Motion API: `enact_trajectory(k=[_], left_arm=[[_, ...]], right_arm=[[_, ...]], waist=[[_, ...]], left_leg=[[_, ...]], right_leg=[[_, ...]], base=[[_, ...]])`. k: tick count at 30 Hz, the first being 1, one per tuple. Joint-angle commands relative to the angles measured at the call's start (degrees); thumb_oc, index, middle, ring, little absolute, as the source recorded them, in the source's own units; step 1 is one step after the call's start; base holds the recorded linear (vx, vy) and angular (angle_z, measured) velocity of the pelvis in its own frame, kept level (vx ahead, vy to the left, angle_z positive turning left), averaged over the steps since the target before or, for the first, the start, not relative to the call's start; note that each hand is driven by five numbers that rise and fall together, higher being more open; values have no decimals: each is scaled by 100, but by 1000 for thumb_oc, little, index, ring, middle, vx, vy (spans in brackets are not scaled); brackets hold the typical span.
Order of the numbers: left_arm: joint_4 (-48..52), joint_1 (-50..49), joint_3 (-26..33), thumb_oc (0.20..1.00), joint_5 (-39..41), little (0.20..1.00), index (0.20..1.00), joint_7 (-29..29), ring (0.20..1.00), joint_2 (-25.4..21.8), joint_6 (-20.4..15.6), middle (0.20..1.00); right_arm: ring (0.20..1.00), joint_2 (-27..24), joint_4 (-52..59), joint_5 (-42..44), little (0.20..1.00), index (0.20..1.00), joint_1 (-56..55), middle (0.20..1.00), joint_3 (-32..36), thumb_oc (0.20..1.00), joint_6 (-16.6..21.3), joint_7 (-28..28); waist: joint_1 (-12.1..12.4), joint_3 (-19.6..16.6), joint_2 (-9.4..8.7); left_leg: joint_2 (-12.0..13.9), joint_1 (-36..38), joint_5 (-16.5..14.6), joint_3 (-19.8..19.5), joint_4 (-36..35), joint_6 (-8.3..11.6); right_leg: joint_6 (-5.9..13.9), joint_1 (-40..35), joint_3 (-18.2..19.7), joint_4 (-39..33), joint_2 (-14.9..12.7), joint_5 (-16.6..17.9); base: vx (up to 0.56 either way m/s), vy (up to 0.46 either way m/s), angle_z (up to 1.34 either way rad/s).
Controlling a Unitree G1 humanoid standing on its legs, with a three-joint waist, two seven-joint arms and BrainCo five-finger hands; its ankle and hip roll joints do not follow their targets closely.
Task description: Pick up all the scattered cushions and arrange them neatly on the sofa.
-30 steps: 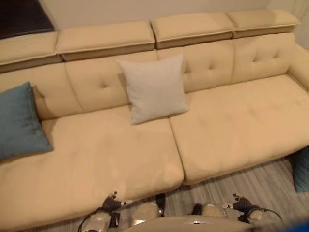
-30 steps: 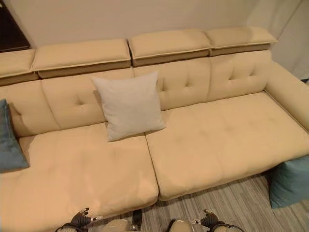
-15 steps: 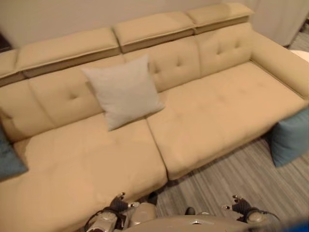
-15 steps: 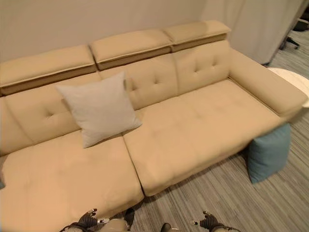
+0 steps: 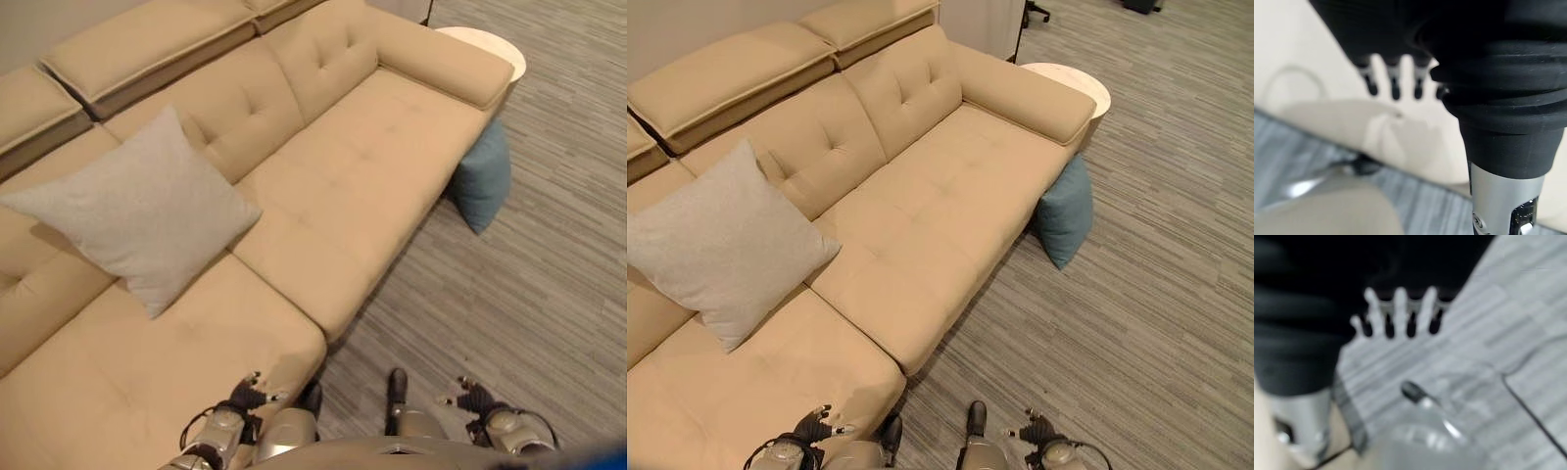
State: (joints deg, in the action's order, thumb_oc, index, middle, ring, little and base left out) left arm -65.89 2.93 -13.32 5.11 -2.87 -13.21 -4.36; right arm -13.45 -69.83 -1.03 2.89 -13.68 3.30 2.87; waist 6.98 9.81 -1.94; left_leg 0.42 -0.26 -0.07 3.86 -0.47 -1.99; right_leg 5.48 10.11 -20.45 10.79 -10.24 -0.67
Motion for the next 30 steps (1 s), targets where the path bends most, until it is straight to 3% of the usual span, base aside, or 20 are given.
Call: enact_trajectory(k=[1,5,11,15,16,17,18,21,22,25,27,28,30], left_arm=[[15,57,21,1000,-32,1000,1000,-6,1000,111,-97,1000],[-39,93,-9,1000,-82,1000,1000,-4,1000,140,-60,1000],[-102,129,-82,1000,-135,1000,1000,-16,1000,228,-64,1000],[-31,190,-164,1000,-38,1000,1000,-41,1000,232,-63,1000],[-76,278,-194,1000,41,1000,1000,-72,1000,251,-68,1000],[-77,281,-195,1000,41,1000,1000,-72,1000,251,-69,1000],[-50,360,-256,1000,121,1000,1000,-113,1000,270,-58,1000],[-28,367,-276,1000,140,1000,1000,-112,1000,269,-61,1000],[-2,348,-290,1000,142,1000,1000,-120,1000,257,-59,1000],[-46,320,-241,1000,154,1000,1000,-114,1000,232,-44,1000],[-50,282,-217,1000,169,1000,1000,-122,1000,230,-45,1000],[0,235,-144,1000,223,1000,1000,-138,1000,194,-37,1000],[30,242,-123,1000,238,1000,1000,-154,1000,157,-43,1000]], right_arm=[[1000,-277,111,269,1000,1000,19,1000,138,1000,66,97],[1000,-277,70,331,1000,1000,48,1000,159,1000,63,96],[1000,-329,101,465,1000,1000,81,1000,148,1000,98,106],[1000,-350,56,734,1000,1000,133,1000,235,1000,159,205],[1000,-341,1,868,1000,1000,160,1000,269,1000,157,231],[1000,-341,0,868,1000,1000,161,1000,270,1000,157,231],[1000,-342,-78,976,1000,1000,193,1000,317,1000,133,246],[1000,-343,-115,983,1000,1000,198,1000,330,1000,130,249],[1000,-346,-148,955,1000,1000,177,1000,345,1000,133,268],[1000,-340,-241,986,1000,1000,208,1000,455,1000,92,277],[1000,-351,-261,975,1000,1000,204,1000,464,1000,90,272],[1000,-322,-268,992,1000,1000,204,1000,526,1000,77,252],[1000,-307,-254,980,1000,1000,237,1000,516,1000,80,248]], waist=[[67,-143,43],[138,-274,-6],[-11,-355,41],[-79,-184,-59],[-29,-80,-101],[-28,-72,-100],[21,-84,-139],[29,-91,-133],[42,-146,-112],[32,-252,-89],[52,-277,-66],[86,-297,-32],[81,-243,-20]], left_leg=[[-294,-47,-115,-684,-56,202],[-311,-101,-18,-480,-147,267],[-202,-12,-14,-413,-156,389],[-140,-370,-198,-455,955,580],[-221,-528,-158,-742,1336,579],[-220,-524,-163,-744,1343,579],[-585,-726,-271,-1198,1207,510],[-662,-770,-231,-1295,1024,484],[-772,-878,-53,-1416,779,445],[-820,-690,-112,-1594,716,341],[-832,-620,-128,-1629,702,305],[-805,-421,-210,-1593,623,178],[-751,-360,-219,-1545,617,133]], right_leg=[[354,-560,-114,-311,131,153],[352,-842,-224,-794,219,124],[294,-994,-160,-1240,376,189],[146,-1118,84,-1377,472,143],[72,-1218,230,-1440,559,127],[72,-1226,229,-1442,559,126],[74,-1255,422,-1491,610,144],[96,-1290,519,-1512,652,146],[106,-1317,697,-1523,740,127],[121,-1334,1044,-1221,817,-85],[119,-1318,1082,-1038,801,-148],[196,-1112,1077,-302,780,-221],[278,-865,1073,158,746,-174]], base=[[-52,-36,-59],[-37,-101,-40],[41,-137,-9],[27,-165,-3],[47,-153,-1],[134,-142,-16],[87,-56,-32],[129,-35,-35],[186,0,-47],[236,49,-65],[204,92,-142],[199,94,-139],[127,69,-88]])
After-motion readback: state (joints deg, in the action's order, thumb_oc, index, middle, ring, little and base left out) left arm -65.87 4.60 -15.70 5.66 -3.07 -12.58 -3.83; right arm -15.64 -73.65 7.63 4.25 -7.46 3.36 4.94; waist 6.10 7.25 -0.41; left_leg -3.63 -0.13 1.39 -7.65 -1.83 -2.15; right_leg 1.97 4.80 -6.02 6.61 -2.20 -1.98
